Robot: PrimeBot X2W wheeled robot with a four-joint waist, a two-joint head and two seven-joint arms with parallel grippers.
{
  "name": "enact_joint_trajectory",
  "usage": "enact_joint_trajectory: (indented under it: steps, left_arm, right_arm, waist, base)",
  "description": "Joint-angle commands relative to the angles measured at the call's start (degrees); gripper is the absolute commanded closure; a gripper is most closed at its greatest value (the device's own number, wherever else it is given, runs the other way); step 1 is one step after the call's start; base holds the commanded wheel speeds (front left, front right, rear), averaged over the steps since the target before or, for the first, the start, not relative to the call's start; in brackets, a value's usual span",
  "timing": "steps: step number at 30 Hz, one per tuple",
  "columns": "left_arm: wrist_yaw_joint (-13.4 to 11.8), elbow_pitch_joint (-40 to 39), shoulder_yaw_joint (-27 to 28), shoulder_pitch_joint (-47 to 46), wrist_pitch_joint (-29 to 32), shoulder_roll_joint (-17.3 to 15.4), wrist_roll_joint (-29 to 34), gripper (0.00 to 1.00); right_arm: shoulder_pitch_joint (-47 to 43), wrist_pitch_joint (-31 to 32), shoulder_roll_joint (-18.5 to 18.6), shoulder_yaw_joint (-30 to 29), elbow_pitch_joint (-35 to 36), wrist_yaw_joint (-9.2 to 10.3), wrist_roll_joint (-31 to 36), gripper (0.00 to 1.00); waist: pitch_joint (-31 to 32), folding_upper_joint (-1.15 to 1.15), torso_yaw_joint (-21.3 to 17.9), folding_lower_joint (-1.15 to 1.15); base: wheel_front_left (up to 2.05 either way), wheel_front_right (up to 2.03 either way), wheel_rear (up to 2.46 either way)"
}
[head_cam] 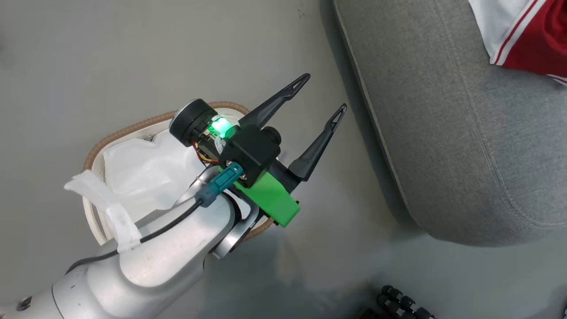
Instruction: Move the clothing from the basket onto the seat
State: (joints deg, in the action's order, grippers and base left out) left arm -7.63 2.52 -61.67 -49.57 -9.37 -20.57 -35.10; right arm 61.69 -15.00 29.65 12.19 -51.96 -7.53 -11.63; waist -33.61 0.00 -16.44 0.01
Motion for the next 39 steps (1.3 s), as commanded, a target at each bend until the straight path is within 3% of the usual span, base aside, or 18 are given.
enact_joint_trajectory:
  steps: [1, 12, 18, 26, 39]
  left_arm:
    - [-0.46, 0.51, 0.37, 1.19, -0.75, -0.34, -0.34, 0.00]
    - [-0.69, 5.36, 3.39, 6.01, -4.72, 1.11, -3.89, 0.00]
    - [-1.28, 8.82, 7.27, 11.02, -5.77, 2.11, -5.98, 0.00]
    - [-2.05, 10.42, 18.16, 20.30, -5.77, 1.99, -4.82, 0.00]
    - [-0.20, 11.73, 36.40, 39.25, -5.79, 3.08, 0.90, 0.00]
  right_arm:
    - [-1.76, -0.26, 0.39, 0.33, 1.41, 0.08, -0.70, 0.00]
    - [-7.79, -0.26, 1.98, 3.34, 8.56, 0.08, -1.89, 0.00]
    - [-10.44, -0.26, -0.70, 2.13, 10.10, 0.08, -3.65, 0.00]
    - [-17.09, -0.27, -5.98, -3.51, 11.69, 0.08, -3.00, 0.00]
    - [-35.96, -0.26, -21.13, -12.84, 24.02, 0.08, 5.52, 0.00]
  waist:
    - [1.91, 0.00, -0.95, -0.01]
    - [11.28, 0.00, 1.38, -0.01]
    - [17.09, 0.00, 5.27, -0.01]
    - [22.45, 0.00, 11.33, -0.01]
    - [30.57, 0.00, 16.37, -0.01]
  base:
    - [0.00, 0.00, 0.00]
    - [0.00, 0.00, 0.00]
    - [0.00, 0.00, 0.00]
    - [0.00, 0.00, 0.00]
    - [0.00, 0.00, 0.00]
